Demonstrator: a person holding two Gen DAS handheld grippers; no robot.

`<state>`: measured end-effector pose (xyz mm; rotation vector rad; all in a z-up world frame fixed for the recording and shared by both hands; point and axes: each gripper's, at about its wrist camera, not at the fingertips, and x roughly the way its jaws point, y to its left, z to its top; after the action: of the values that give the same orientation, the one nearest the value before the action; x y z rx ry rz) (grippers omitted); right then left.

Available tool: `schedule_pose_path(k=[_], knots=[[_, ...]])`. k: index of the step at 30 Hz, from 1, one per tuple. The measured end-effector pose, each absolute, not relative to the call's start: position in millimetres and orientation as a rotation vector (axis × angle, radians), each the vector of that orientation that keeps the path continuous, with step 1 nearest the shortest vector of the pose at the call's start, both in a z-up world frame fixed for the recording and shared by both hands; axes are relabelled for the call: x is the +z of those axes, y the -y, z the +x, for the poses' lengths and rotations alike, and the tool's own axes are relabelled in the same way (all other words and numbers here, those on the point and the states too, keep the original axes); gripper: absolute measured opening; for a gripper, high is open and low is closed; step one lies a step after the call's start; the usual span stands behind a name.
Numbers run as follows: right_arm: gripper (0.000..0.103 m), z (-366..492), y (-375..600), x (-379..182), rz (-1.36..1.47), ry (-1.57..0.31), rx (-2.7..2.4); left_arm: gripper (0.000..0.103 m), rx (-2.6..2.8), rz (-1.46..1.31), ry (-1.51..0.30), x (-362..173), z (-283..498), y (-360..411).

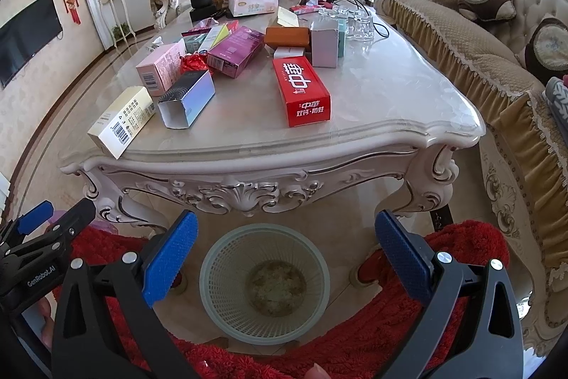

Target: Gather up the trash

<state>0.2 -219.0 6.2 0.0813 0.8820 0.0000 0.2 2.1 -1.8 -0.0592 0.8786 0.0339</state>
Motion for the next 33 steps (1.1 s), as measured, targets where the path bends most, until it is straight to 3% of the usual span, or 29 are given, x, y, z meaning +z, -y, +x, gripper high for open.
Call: schedule_pose_path(k=[33], knots=[[0.096,1.1,218.7,3.1,0.084,-0.892,0.014,0.097,0.034,-0.057,-0.889,-8.3,0.2,-0.1]])
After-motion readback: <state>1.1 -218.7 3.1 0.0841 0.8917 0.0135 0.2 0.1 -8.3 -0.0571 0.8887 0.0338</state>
